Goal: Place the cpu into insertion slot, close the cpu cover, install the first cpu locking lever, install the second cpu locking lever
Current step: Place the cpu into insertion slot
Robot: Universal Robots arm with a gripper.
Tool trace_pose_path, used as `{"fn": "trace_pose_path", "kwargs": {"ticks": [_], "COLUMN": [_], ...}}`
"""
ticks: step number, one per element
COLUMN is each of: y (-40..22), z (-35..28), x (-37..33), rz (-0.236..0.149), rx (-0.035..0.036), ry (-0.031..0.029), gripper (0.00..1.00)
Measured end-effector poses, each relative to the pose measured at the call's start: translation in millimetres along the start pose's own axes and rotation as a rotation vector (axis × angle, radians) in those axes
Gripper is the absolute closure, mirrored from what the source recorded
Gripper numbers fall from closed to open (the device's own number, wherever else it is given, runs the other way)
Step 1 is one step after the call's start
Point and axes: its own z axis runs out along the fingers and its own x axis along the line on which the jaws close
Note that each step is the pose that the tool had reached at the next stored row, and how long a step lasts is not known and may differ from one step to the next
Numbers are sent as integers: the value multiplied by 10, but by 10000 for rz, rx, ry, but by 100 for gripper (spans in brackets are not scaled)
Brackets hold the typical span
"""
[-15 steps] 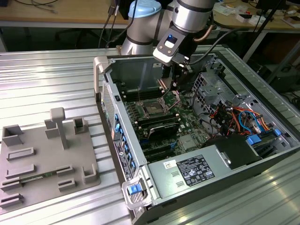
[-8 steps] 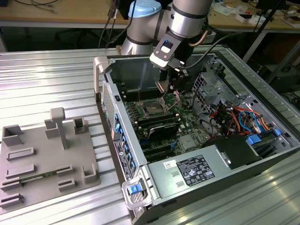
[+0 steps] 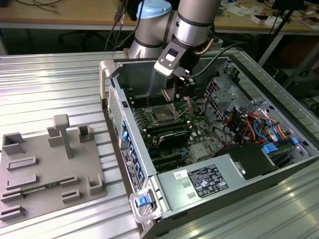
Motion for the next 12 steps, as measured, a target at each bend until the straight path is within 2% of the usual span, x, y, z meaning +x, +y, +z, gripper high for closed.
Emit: {"fn": "trace_pose_path", "kwargs": {"ticks": [12], "y": [-2], "z": [44], "x": [-1], "rz": [1], "rx": [0], "ry": [1], "gripper": [46]}}
